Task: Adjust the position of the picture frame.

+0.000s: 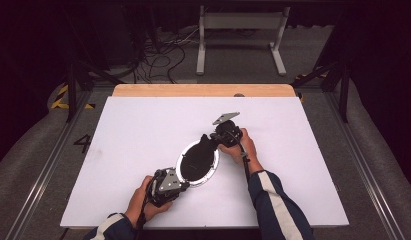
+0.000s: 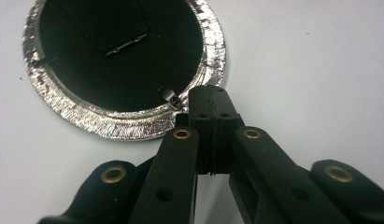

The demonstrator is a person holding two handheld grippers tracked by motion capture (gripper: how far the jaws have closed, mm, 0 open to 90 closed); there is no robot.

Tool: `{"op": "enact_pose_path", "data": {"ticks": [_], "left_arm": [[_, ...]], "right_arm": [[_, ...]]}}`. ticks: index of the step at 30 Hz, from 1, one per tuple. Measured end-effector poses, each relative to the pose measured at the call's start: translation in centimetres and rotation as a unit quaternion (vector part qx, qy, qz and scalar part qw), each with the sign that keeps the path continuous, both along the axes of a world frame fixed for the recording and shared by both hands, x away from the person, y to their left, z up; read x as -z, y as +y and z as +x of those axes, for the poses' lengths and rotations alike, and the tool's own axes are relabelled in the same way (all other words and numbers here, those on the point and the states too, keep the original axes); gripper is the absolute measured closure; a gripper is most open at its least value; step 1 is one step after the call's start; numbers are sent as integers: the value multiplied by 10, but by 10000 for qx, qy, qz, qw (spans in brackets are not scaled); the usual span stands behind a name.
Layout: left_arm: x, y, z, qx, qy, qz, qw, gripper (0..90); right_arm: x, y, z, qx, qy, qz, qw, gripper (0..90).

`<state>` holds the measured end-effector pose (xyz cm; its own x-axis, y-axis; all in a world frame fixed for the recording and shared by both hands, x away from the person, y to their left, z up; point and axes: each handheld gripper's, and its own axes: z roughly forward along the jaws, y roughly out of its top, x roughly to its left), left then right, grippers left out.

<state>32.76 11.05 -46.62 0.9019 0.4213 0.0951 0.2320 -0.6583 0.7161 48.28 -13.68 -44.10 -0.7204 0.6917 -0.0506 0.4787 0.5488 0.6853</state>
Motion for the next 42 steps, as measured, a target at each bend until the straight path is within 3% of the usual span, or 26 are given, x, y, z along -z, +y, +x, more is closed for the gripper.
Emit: {"op": "enact_pose_path", "data": {"ticks": [7, 11, 13, 19, 24, 29, 32, 36, 42], "left_arm": [[-1, 4, 7, -43, 22, 54, 10000, 899], [-3, 7, 12, -143, -60, 204, 9997, 898], [-1, 11, 17, -194, 135, -1, 9997, 898], [-2, 12, 16, -240, 121, 10, 9996, 891], [-3, 14, 6, 35, 367, -203, 9991, 880], [-4, 4, -4, 295, 527, -378, 9975, 882], [-1, -5, -6, 409, 504, -272, 9975, 870], [0, -9, -3, 320, 464, -288, 9980, 862], [1, -9, 1, 272, 303, -232, 9989, 861]], "right_arm": [[0, -21, -16, 102, -17, -21, 9999, 900], [2, -32, -23, 190, 24, -29, 9998, 900], [4, -40, -29, 242, 76, 77, 9996, 900], [6, -48, -44, 223, -38, -54, 9997, 900], [8, -53, -51, 239, -63, 11, 9997, 900], [10, -57, -58, 216, -123, 61, 9997, 900], [11, -59, -63, 181, -133, 127, 9997, 900], [12, -62, -64, 188, -41, 209, 9996, 900], [12, -61, -64, 155, -105, 131, 9997, 900]]}}
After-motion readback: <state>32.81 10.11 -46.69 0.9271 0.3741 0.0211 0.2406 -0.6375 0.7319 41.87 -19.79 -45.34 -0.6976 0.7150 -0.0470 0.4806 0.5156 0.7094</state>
